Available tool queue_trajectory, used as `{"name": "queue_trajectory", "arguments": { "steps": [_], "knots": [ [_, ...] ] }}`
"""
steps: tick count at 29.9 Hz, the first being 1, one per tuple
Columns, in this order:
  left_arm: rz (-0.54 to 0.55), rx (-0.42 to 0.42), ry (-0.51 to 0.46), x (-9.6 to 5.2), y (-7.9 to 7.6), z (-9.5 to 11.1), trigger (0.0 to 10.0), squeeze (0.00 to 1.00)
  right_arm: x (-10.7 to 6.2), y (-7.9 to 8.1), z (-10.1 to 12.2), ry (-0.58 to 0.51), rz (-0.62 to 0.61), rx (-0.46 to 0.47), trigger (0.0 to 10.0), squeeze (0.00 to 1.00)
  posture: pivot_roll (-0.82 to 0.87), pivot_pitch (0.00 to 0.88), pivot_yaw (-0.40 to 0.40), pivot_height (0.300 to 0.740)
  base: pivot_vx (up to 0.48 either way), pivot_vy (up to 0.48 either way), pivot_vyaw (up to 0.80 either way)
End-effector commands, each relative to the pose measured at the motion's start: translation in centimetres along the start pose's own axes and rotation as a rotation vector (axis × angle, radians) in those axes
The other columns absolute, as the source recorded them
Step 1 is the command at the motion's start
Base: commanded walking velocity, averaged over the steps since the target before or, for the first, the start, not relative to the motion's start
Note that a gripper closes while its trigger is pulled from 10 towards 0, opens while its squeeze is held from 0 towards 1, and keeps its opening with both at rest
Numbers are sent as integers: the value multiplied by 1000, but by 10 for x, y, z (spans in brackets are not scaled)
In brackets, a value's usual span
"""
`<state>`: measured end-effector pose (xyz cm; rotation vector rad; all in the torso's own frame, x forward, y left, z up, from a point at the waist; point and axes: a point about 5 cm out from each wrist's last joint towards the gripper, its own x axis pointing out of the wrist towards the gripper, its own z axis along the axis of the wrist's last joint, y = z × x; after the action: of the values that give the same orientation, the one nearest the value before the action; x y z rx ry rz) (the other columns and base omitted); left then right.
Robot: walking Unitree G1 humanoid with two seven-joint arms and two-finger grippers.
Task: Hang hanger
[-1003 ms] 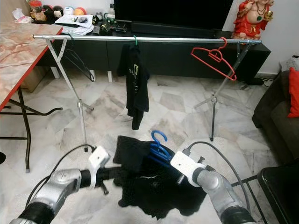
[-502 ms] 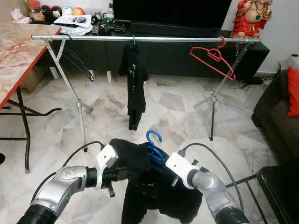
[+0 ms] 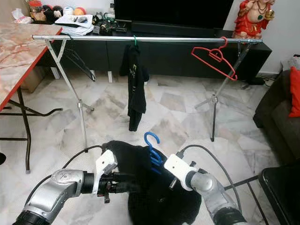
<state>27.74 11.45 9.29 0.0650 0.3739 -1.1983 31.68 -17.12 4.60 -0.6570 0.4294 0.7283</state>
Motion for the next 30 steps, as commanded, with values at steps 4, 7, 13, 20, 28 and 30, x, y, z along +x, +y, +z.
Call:
{"name": "queue_trajectory", "arguments": {
  "steps": [4,7,13,20,28,30],
  "knots": [
    [200,80,-9,-6,24,9,10000,1000,-5,0,3,-51,117,-76,0,0,-15,89,-64,740,0,0,0],
    [201,114,26,-8,25,8,10000,1000,-8,4,-2,-34,187,-119,0,0,-14,87,-64,740,0,0,0],
    [183,159,48,-13,25,10,10000,1000,-14,5,-15,31,273,-192,0,0,-8,83,-71,740,0,0,0],
    [44,155,124,-15,14,-5,10000,1000,-14,3,-7,-28,293,-202,0,0,-6,92,-75,740,0,0,0],
    [65,199,130,-6,17,-4,10000,0,-15,8,0,-92,356,-217,0,0,-16,98,-72,740,0,0,0],
    [55,207,131,-4,16,-4,10000,0,-16,9,0,-101,372,-224,0,0,-16,98,-72,740,0,0,0]
  ]
}}
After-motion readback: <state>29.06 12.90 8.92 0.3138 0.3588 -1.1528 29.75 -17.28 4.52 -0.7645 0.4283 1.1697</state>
